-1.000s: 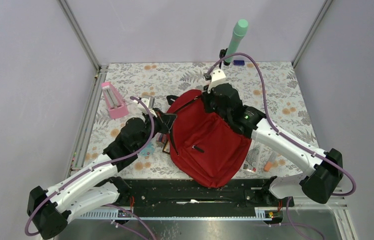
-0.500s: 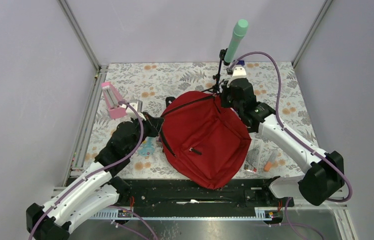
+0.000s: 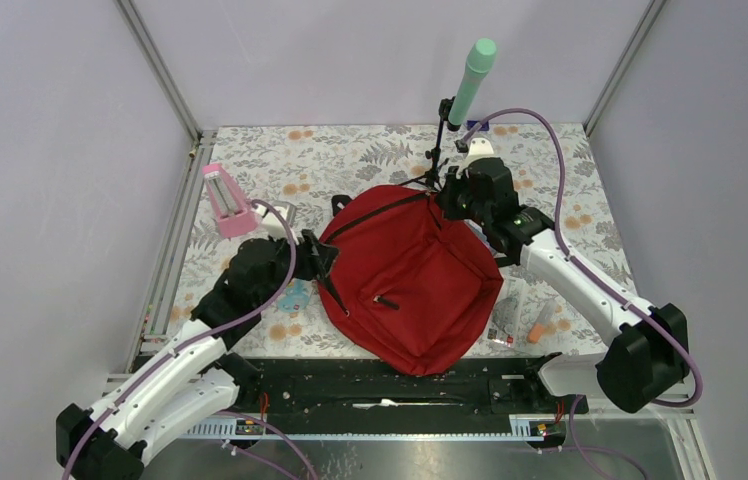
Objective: Pack the student bag
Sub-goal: Unzip the student bag at the center of the board.
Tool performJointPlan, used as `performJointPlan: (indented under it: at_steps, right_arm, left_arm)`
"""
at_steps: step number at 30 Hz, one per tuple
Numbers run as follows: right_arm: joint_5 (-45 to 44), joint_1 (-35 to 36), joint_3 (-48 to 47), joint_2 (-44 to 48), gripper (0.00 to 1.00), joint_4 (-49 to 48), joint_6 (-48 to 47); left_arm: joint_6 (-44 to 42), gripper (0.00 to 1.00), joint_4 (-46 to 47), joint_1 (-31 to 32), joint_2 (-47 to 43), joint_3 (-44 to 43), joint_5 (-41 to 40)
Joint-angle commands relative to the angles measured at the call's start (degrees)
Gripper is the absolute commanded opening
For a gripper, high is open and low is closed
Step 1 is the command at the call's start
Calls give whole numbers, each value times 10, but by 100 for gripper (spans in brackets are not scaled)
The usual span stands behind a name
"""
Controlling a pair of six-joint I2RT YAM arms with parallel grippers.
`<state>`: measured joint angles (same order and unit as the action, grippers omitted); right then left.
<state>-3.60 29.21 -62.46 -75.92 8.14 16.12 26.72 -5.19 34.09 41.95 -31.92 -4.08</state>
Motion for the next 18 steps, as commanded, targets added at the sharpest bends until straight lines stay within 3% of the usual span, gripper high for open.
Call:
performJointPlan:
  at_steps: [1,3,5,13,18]
  right_arm:
    - [51,-7,13,30,0,-42,-18]
    - [70,-7,13,31,0,-47,-24]
    - [79,-7,9,30,0,-43,-28]
    - [105,-7,15,46,0,-41,-41]
    - [108,-7,22,56,0,-40,-45]
  left_arm:
    - [-67,72,13,-2,11,-53,140]
    - [-84,83,1,-2,24,-81,150]
    - [-102,87,-21,-2,48,-119,142]
    - [-203,90,-155,15,225,-324,143]
    - [-297,92,-201,104,311,-414,109]
